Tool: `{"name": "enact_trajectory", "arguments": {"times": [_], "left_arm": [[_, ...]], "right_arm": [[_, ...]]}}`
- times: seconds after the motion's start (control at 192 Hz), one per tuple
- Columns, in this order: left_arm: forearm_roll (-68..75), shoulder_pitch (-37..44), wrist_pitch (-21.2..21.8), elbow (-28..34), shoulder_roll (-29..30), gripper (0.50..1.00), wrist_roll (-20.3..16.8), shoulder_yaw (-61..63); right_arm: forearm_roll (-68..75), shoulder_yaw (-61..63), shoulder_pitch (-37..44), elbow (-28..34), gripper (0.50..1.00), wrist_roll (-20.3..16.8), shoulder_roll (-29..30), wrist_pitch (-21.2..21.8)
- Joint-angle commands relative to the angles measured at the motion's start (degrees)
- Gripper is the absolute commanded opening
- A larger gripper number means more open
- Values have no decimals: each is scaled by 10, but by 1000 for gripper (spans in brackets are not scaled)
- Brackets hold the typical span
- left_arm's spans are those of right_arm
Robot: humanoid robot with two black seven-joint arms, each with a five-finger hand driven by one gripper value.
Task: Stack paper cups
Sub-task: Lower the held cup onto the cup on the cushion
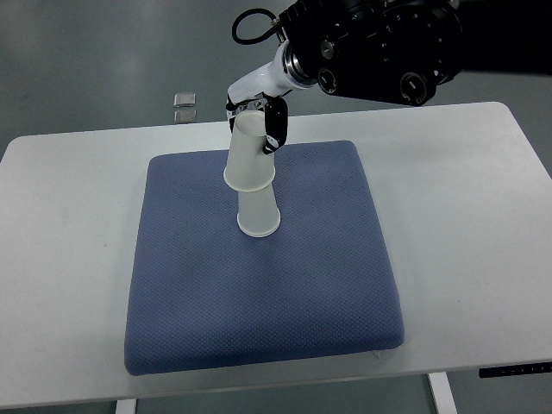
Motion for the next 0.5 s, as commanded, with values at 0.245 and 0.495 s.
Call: {"name": "enact_trajectory", "arguments": {"times": [0.245,0.495], "left_arm": [[0,0,0,0,0,1000,0,0],[0,0,0,1,0,1000,0,0]], "right_arm": [[25,0,-8,-1,639,-1,0,-11],[24,-1,-18,-1,686,-1,0,-20]]}}
